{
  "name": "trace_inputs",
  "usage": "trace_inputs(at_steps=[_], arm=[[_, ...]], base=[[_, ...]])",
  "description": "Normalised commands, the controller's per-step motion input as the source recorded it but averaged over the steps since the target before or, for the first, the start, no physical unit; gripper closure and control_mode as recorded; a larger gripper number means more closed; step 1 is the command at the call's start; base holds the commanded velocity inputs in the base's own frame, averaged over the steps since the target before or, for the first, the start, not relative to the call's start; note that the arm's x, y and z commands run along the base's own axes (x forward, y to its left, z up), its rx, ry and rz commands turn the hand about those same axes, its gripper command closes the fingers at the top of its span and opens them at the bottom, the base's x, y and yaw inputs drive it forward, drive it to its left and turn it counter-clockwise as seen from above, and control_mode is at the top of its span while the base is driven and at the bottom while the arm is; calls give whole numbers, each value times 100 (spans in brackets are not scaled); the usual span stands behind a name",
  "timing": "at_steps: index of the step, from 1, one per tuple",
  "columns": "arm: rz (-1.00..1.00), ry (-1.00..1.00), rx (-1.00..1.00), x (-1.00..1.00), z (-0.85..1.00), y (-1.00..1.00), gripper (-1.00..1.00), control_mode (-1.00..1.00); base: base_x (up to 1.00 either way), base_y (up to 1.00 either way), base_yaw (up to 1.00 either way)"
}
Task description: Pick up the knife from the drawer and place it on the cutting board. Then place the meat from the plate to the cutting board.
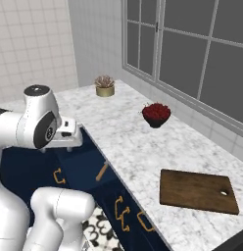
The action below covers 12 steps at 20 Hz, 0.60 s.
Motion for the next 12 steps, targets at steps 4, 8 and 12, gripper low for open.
trace_inputs(at_steps=[4,8,12], arm=[[14,0,-4,100,-99,57,-100,-100],[5,4,-6,100,-100,95,-100,-100],[2,6,-6,100,-99,67,-100,-100]], base=[[0,0,0],[0,0,0],[0,0,0]])
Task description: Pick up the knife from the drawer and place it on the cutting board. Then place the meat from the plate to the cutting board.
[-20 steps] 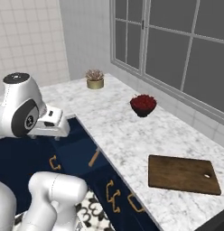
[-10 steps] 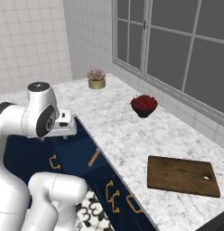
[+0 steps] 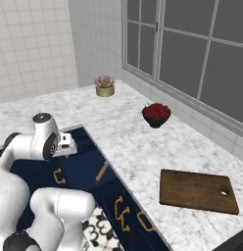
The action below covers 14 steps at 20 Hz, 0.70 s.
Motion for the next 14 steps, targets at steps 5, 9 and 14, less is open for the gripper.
trace_inputs(at_steps=[5,9,14], arm=[[6,14,-1,72,-49,25,-100,-100],[7,16,0,52,-28,24,-100,-100],[3,21,-3,52,-28,25,-100,-100]], base=[[0,0,0],[0,0,0],[0,0,0]])
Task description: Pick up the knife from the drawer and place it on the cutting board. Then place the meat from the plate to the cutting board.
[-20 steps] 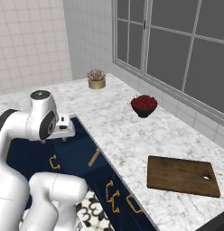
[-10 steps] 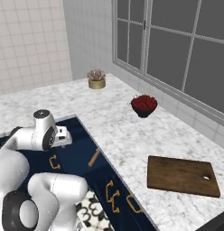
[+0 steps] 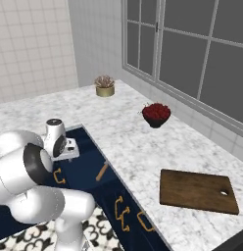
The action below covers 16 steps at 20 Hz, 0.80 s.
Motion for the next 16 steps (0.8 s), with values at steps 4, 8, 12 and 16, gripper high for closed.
trace_inputs(at_steps=[4,8,12,16], arm=[[0,16,-6,37,-34,29,-100,-100],[1,3,-7,25,-47,20,-100,-100],[3,1,-5,19,-47,5,-100,-100],[6,8,-2,6,-46,7,-100,-100]], base=[[0,0,0],[0,0,0],[0,0,0],[0,0,0]])
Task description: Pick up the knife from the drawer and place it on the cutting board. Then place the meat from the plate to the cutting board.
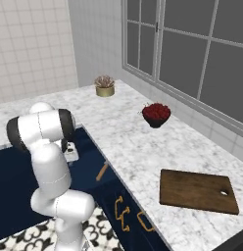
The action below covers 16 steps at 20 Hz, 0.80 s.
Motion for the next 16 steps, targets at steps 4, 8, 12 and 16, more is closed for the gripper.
trace_inputs(at_steps=[4,8,12,16], arm=[[10,14,0,-47,-36,86,-100,-100],[6,24,6,-80,-36,100,-100,-100],[5,14,3,-92,-27,96,-100,-100],[0,-3,0,-44,53,2,-100,-100]], base=[[0,0,0],[0,0,0],[0,0,0],[0,0,0]])
